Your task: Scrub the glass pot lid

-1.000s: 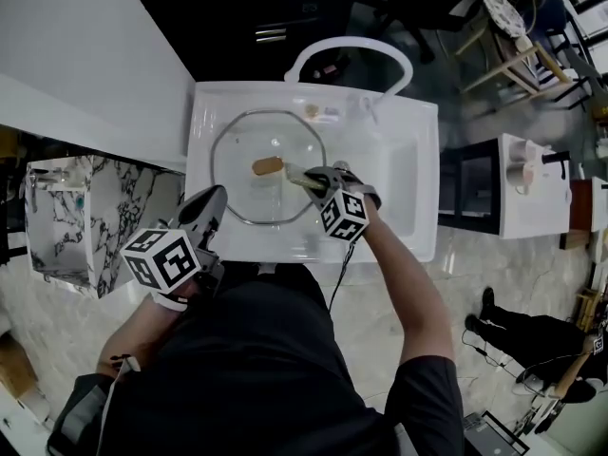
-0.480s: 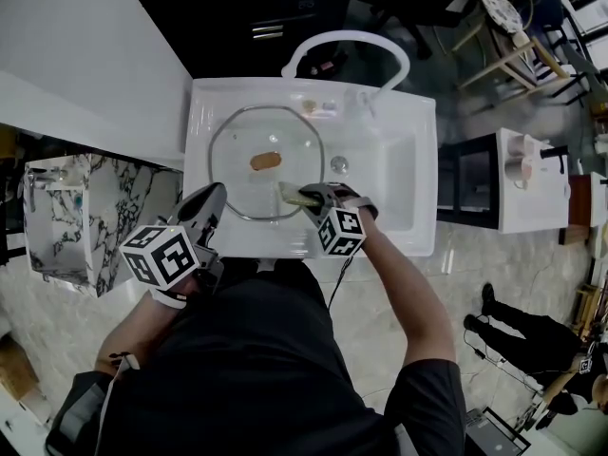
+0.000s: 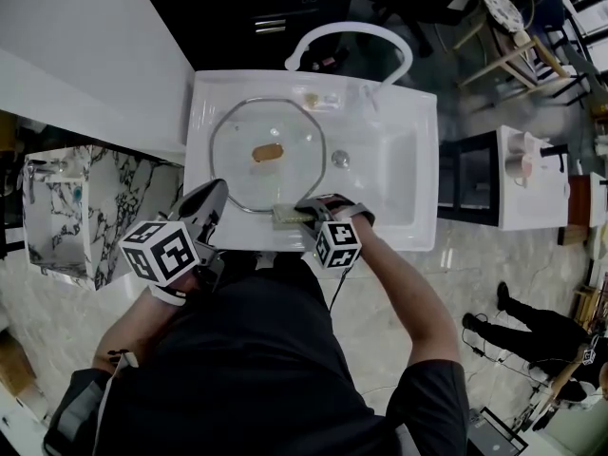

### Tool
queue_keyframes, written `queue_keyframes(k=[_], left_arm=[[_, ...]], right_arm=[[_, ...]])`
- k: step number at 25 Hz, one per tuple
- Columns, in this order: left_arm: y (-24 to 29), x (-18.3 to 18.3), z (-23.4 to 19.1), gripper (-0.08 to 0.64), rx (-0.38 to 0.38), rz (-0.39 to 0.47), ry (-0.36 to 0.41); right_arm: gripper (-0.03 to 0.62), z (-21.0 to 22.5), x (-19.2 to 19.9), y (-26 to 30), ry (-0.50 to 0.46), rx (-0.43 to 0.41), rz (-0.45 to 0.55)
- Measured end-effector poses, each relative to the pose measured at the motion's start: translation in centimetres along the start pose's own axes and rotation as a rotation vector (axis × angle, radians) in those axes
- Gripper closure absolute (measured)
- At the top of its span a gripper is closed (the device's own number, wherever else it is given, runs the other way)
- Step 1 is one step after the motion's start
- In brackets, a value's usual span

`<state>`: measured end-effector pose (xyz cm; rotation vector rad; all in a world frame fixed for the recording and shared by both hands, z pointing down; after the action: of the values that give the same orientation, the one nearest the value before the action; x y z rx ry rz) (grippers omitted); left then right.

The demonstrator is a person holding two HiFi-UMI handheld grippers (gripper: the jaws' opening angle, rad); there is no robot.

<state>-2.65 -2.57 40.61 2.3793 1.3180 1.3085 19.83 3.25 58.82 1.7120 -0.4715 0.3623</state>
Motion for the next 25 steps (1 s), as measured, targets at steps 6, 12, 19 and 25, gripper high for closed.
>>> queue_keyframes(k=[6,12,19,25], left_arm=[[-1.7,-0.2,-0.7,0.56,-0.022,0.041,-0.017],[-3.6,0.1,-2.2,0.56,-0.064,0.076,-0.052],[-5.0,0.8,-4.2,0.56,-0.1,0.088,-0.104],[-4.0,1.0,-3.8,0.56,-0.068,0.057,-0.093]], right_arm=[[0.526,4.6,-2.5,-0.4,-0.105,0.139,-0.046],[0.526,9.2,-4.9,1.9,-0.152,0.297,-0.129],[0.526,8.5,-5.7,3.0,-0.172,0.326,-0.134],[0.526,6.7,-5.7,3.2,-0.138,0.308,-0.118]])
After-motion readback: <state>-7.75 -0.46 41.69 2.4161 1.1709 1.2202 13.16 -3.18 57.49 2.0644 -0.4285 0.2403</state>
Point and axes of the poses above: the fingertips, and each gripper's own axes: y forward along the fingers, z to its right, x out of its underside, the point moved 8 cm from there along -y, backward along the fingers, and after that the axes turned 3 degrees about -x, right-handed, at the moved point
